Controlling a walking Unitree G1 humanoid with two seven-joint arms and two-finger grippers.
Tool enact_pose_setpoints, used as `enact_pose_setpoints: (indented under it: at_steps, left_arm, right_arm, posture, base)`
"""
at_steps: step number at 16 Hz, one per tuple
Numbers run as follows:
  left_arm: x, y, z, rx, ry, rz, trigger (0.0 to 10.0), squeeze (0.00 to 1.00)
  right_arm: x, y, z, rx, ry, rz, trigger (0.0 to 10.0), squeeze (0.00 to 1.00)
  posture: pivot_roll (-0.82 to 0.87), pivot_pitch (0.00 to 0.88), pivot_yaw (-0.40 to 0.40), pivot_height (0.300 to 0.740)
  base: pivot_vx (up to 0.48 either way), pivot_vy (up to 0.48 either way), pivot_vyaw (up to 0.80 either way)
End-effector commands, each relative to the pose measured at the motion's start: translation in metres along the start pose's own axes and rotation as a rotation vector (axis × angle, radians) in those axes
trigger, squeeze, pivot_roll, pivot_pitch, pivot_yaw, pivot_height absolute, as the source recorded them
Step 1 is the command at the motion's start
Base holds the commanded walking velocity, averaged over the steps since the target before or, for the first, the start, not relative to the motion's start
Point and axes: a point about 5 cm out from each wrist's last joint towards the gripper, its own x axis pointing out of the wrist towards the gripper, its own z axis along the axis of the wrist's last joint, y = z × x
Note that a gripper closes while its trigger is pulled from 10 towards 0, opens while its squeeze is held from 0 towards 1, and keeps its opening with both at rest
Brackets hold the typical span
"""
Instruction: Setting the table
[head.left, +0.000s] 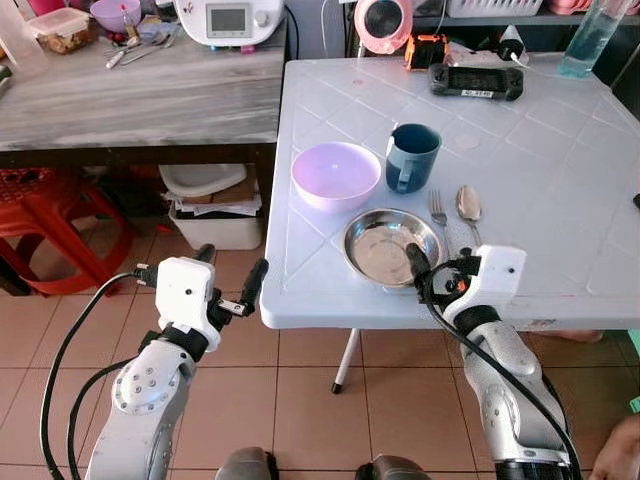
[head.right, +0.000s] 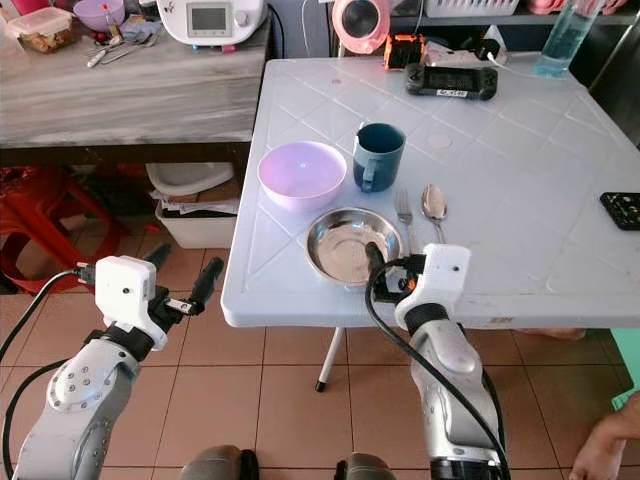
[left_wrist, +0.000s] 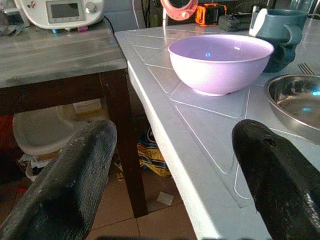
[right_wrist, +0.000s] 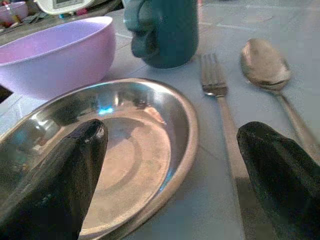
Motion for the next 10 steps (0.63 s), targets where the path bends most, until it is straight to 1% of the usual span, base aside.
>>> enact_pose_setpoints:
  at_steps: [1,4,5,7,8,9,10]
  left_arm:
    - [0.0,0.001,0.004,0.013,-0.008,0.001,10.0,0.0]
    - [0.0,0.0,0.004,0.011,-0.007,0.004,10.0,0.0]
    - [0.0,0.0,0.004,0.011,-0.006,0.004,10.0,0.0]
    - [0.0,-0.001,0.004,0.009,-0.007,0.004,10.0,0.0]
    - [0.0,-0.001,0.004,0.009,-0.007,0.003,10.0,0.0]
    - [0.0,-0.001,0.004,0.008,-0.007,0.003,10.0,0.0]
    - [0.0,-0.002,0.004,0.007,-0.007,0.004,10.0,0.0]
  right_arm:
    - [0.002,0.003,-0.001,0.014,0.018,0.024,10.0,0.0]
    - [0.0,0.009,-0.005,0.046,0.042,0.066,10.0,0.0]
    - [0.0,0.013,-0.006,0.067,0.058,0.107,10.0,0.0]
    - [0.0,0.016,-0.007,0.077,0.071,0.131,10.0,0.0]
    - [0.0,0.016,-0.007,0.076,0.077,0.133,10.0,0.0]
    - [-0.001,0.015,-0.011,0.075,0.106,0.126,10.0,0.0]
    - [-0.002,0.015,-0.013,0.089,0.116,0.125,10.0,0.0]
  posture:
    - [0.08,0.069,0.045,0.74]
    - [0.08,0.071,0.042,0.74]
    - [0.08,0.071,0.042,0.74]
    - [0.08,0.072,0.041,0.74]
    - [0.08,0.072,0.04,0.74]
    - [0.08,0.073,0.038,0.74]
    - [0.07,0.074,0.037,0.74]
  base:
    - [0.0,0.0,0.0]
    - [0.0,0.0,0.0]
    - [0.0,0.0,0.0]
    - [0.0,0.0,0.0]
    - [0.0,0.0,0.0]
    - [0.0,0.0,0.0]
    - [0.0,0.0,0.0]
